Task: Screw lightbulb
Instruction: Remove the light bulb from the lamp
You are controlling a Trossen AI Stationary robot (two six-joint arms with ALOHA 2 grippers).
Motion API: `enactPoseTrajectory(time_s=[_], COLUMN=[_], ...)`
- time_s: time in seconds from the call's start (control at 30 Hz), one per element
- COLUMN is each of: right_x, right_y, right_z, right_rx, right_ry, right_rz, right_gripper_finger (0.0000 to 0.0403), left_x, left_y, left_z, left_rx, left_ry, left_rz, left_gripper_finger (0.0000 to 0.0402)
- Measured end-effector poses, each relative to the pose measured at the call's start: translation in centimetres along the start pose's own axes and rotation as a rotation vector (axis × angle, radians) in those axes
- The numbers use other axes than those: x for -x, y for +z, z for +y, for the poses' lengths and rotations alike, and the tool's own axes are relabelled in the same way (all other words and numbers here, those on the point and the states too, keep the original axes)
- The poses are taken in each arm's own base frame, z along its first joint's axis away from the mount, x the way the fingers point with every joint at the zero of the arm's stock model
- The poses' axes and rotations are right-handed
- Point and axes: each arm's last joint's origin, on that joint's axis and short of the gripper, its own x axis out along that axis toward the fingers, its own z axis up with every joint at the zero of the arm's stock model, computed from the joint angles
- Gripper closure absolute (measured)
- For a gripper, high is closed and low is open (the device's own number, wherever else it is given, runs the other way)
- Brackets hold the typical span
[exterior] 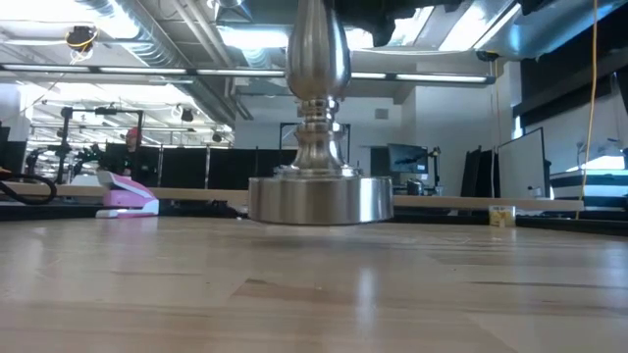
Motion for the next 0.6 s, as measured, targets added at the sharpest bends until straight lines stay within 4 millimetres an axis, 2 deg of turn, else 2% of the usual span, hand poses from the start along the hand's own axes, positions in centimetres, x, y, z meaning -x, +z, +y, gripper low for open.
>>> enactPoseTrajectory(time_s=[0.23, 0.3, 0.47, 0.6], right_x=[0.0, 0.0, 0.0, 0.0], right_y=[-0.1, -0.1, -0.1, -0.2], right_z=[0.1, 0.1, 0.1, 0.0], right_rx=[-0.007, -0.02, -0.033, -0.049], right_ry=[0.012, 0.018, 0.017, -0.008], right_rz=[-0.003, -0.002, 0.004, 0.002], right_gripper_finger=[0.0263, 0.0263, 0.0264, 0.0264], left_x=[0.7, 0.5, -0.7, -1.7], left_y=[-2.6, -3.2, -6.2, -8.6], left_z=[0.1, 0.0, -0.7, -0.2], left_rx=[0.029, 0.058, 0.075, 0.136], left_ry=[0.017, 0.026, 0.035, 0.059], left_rz=[0.251, 0.264, 0.246, 0.218], left_gripper_finger=[0.0123, 0.0123, 0.0123, 0.0123])
